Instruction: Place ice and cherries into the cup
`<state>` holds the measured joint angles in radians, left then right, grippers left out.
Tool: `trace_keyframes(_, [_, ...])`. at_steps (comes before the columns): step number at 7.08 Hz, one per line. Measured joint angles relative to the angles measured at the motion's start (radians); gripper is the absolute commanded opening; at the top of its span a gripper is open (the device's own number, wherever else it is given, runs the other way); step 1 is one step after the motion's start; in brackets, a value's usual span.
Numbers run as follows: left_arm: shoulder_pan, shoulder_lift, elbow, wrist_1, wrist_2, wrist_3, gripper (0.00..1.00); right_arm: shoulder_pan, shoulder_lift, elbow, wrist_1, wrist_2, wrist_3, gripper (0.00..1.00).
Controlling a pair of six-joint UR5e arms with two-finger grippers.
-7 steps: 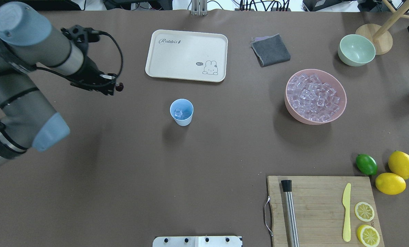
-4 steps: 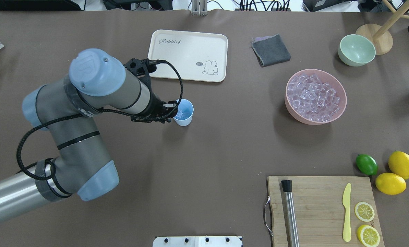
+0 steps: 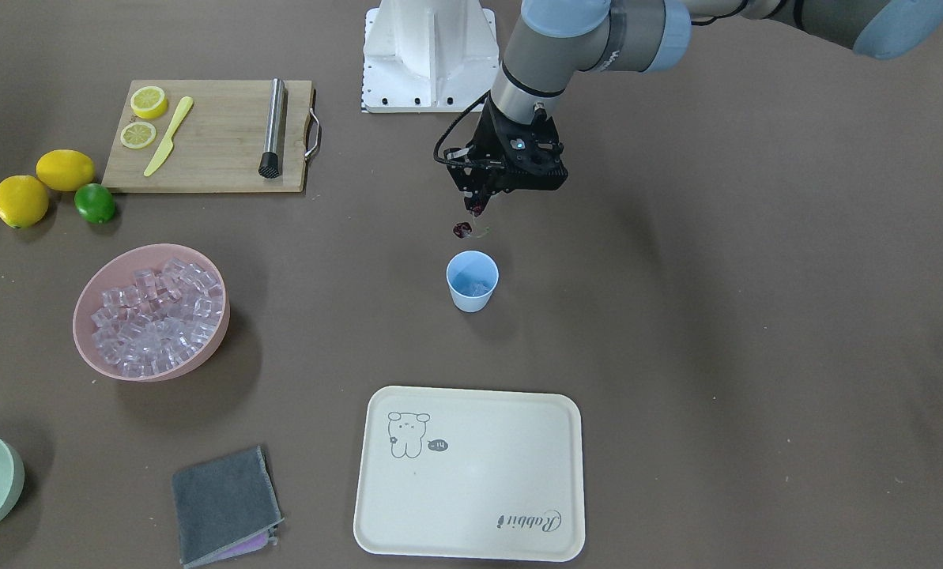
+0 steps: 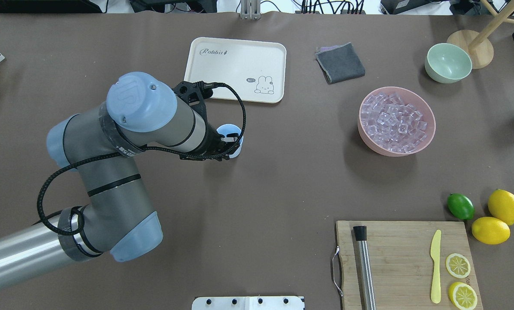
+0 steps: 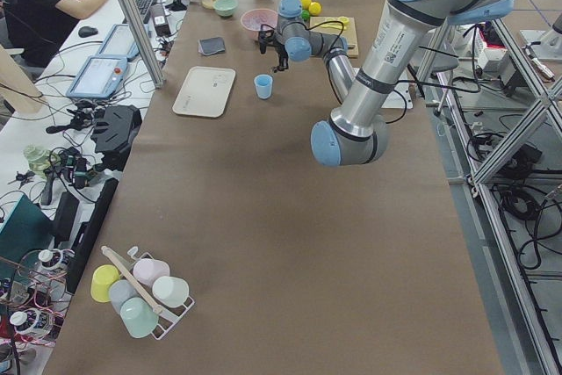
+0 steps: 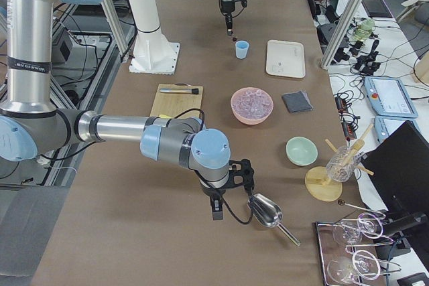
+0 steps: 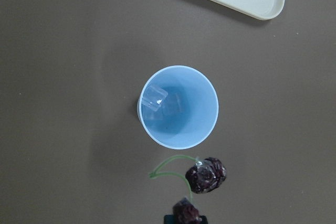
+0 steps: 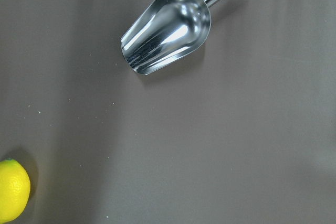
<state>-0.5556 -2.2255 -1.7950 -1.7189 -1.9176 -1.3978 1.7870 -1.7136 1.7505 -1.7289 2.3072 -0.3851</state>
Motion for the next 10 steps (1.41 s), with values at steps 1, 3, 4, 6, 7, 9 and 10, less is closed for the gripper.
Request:
trace_keyframes(1, [-0.005,-0.011,0.026,-0.009,0.000,0.011,0.20,0.000,-0.001,0.000,0.000,0.000,-0.003,1.00])
trace_keyframes(3, [-0.029,-0.026,0.063,-0.028,-0.001,0.029,0.21,0.000,-0.002,-0.001,0.000,0.000,-0.003,1.00])
trace_keyframes(4, [-0.039,-0.029,0.088,-0.047,-0.001,0.044,0.82,0.000,-0.002,-0.001,0.000,0.000,-0.003,1.00])
trace_keyframes(6, [-0.044,-0.031,0.124,-0.092,-0.002,0.049,0.98,0.000,-0.002,0.000,0.000,0.000,-0.005,1.00])
trace_keyframes(7, [-0.044,-0.029,0.126,-0.098,-0.003,0.049,0.98,0.000,-0.002,0.000,0.000,0.000,-0.005,1.00])
trace_keyframes(9, [-0.064,-0.011,0.106,-0.097,-0.013,0.054,0.98,0.000,-0.001,0.001,0.000,0.000,-0.005,1.00])
trace_keyframes(10, [-0.114,0.029,0.090,-0.094,-0.055,0.076,0.98,0.000,0.000,0.001,0.000,0.000,-0.005,1.00])
